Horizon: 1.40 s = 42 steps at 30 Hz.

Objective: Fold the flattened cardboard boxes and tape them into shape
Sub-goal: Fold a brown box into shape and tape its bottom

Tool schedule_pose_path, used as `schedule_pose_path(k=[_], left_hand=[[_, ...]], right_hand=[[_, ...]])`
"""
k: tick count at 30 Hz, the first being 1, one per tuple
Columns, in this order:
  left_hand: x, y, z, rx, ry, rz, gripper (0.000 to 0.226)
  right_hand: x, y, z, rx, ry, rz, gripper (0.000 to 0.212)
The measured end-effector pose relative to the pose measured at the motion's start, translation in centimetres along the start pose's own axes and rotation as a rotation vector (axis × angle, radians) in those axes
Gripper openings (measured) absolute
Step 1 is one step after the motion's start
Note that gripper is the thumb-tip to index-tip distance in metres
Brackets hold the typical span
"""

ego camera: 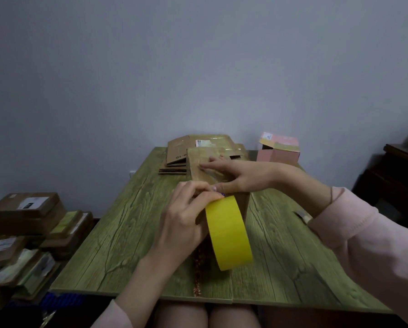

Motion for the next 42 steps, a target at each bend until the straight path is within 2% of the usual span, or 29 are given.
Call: schedule_pose_path(k=[2, 4, 6, 10, 15, 19, 31, 36, 40, 42], left_hand=[[0.6, 0.0, -0.6, 0.095, -0.05, 0.098, 0.023], [1.3, 0.0, -1.0, 0.156, -0.115, 0.19, 0.025], [2.1, 0.2, -1.1, 0.182, -0.111, 0.176, 0.033], [3.1, 0.4, -1.3, 0.189, -0.055, 0.134, 0.043], [3.8, 0.3, -1.6, 0.208, -0.033, 0.134, 0.042], [4.0, 0.4, -1.6, 0.214, -0.044, 0.148, 0.041], [4.1, 0.9, -1.6, 0.2, -0.084, 0.16, 0.041], [4.1, 0.9, -1.7, 0.223, -0.102, 0.163, 0.042], [3.9, 0.8, -1.9, 0.264, -0.114, 0.149, 0.043], [4.1, 0.6, -1.8, 0.287, -0.109, 0.134, 0.046]], right_hand=[[-0.7, -0.7, -0.6, -0.081, 0.019, -0.039, 0.074], [-1.4, -1.3, -1.5, -0.233, 0.05, -0.051, 0.064], [-1.9, -1.2, -2.5, -0.3, 0.05, -0.005, 0.051], [-2.7, 0.0, -4.6, -0.191, 0.019, 0.109, 0.047], [-2.7, -0.4, -7.5, -0.155, 0.119, 0.349, 0.053], [-3.0, -0.5, -9.3, -0.157, 0.125, 0.412, 0.056], [-3.3, -1.6, -11.7, -0.288, 0.144, 0.306, 0.042], [-2.8, -1.9, -12.2, -0.225, 0.242, 0.235, 0.053], [-3.6, -3.0, -11.4, -0.08, 0.386, 0.193, 0.062], [-4.9, -3.6, -10.6, -0.156, 0.408, 0.202, 0.059]])
Point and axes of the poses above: each hand's wrist, its own z-axis away from the middle knuckle, its own y-axis out of the palm, x = y × z, the point moved 1 cm from there along -z, towards the middle knuckle, and after that the axes turned 10 degrees about z, right-handed, at the moved point
